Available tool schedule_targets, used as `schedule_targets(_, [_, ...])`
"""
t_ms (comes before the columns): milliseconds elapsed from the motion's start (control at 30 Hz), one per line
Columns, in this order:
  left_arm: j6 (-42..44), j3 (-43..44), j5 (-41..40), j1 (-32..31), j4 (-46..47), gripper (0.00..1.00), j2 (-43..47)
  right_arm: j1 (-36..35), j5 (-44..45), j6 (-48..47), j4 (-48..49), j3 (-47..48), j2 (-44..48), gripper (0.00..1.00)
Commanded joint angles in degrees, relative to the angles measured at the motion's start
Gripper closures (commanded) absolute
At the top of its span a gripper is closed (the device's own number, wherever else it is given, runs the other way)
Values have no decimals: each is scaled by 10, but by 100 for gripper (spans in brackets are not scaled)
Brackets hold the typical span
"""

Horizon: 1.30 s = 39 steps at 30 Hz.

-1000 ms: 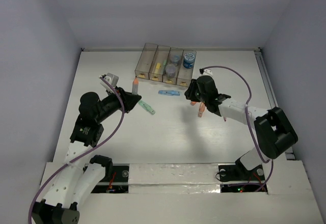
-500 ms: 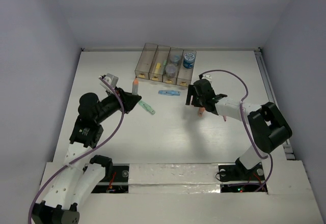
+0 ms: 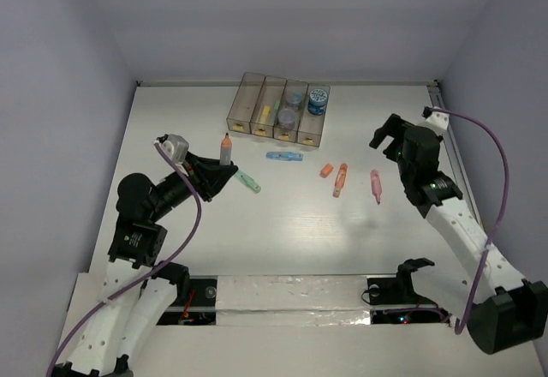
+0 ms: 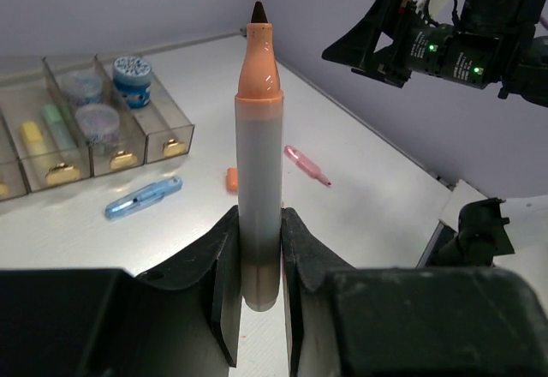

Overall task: Sort the stationery into containers
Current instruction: Pick up the pen cap from the center of the board.

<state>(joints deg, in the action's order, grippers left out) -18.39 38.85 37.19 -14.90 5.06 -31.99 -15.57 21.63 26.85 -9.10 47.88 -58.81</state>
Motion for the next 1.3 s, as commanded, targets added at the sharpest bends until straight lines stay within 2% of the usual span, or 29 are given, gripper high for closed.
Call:
schedule_targets(0, [-4,7,31,-10,56,100,25,7,19,-14,-45,-27,47,1])
schedule_targets(167, [-2,8,25,-22,66,100,39,7,-39,-9,-44,-30,77,1])
schedule_targets(400, [-2,3,17,-22,90,100,39,7,-176,-14,5,-49,78,1])
schedule_targets(567, [37,34,57,-22,50,100,9,7,-273,-23,33,-54,39,1])
schedule_targets(667, [63,47,92,-22,18,100,-42,7,-322,-22,52,-56,-4,2])
schedule_targets(800, [78,61,76,-22,1,100,-81,7,-376,-3,80,-56,-63,5])
schedule_targets(1000, [78,76,46,-22,8,100,-97,-15,-374,-6,85,-46,-113,12])
schedule_targets(1267, [56,39,46,-22,64,100,-128,-96,-324,4,85,5,-261,15])
